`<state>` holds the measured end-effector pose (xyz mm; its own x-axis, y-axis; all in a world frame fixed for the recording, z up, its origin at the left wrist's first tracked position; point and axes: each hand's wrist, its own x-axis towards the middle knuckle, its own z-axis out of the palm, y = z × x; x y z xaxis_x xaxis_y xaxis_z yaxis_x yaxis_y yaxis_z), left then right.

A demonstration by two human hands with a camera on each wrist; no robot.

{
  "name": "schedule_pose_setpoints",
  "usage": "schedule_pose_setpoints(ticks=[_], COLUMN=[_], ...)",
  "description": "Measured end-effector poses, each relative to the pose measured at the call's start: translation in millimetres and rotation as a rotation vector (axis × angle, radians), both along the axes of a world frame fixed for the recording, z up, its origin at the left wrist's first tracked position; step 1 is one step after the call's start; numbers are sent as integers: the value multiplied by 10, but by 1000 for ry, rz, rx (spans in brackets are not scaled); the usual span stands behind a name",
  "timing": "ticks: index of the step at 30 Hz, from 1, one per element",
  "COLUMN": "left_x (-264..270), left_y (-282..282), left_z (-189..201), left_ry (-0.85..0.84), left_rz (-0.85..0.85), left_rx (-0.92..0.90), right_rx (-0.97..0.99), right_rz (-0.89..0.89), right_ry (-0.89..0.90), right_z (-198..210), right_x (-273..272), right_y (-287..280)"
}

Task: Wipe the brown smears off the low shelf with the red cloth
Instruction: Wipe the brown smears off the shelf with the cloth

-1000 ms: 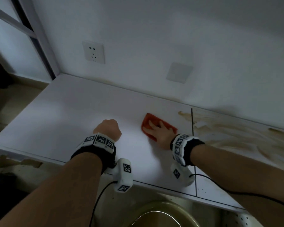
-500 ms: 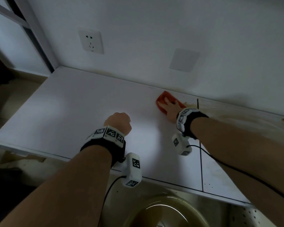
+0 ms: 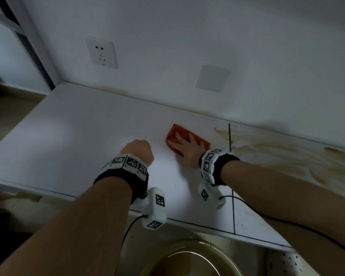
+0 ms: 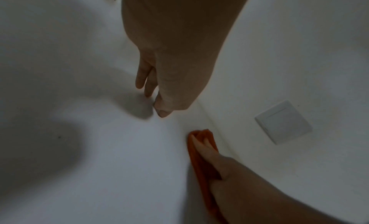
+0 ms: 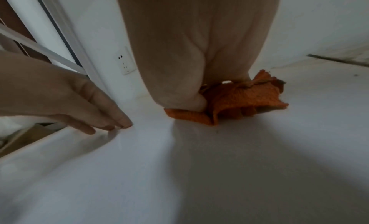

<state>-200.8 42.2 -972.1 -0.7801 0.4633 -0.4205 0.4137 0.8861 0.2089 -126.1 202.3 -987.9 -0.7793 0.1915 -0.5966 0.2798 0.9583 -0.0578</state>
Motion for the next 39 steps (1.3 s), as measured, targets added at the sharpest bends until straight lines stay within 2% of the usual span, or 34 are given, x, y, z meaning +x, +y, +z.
schedule_pose_setpoints(ticks=[6,11,14,17,20,23,28,34,39], left_x=[-65,-114,-120,-116,-115,-119,-120,-142,-121], left_y=[16,42,57,77,78,50,22,30,26], left_z=[-3,-19,-37,-33,-28,-52,-59,-54,-60], left_ry=[-23,-28,-23,-10,-17,-32,-46,-59,-54], left_rz=[19,3,-15,-33,-80,-64,-20,-18,-27], left_rx=[2,17,-3,-28,-55,-55,-8,-6,-10], right_rx=[60,162,195,76,-7,-19,24,154,121], right_rz=[-132,-269,-250,-204,-73,-48,-153,-274,-325], right_ry=[7,45,3,4,42,60,37,25,37], right_z=[118,56,110,134,13,-21,89,181,123], right_x=[-258,-70,128,263,213,38,-127,96,361], right_y=[370,873,756,397,137,155,434,791,460])
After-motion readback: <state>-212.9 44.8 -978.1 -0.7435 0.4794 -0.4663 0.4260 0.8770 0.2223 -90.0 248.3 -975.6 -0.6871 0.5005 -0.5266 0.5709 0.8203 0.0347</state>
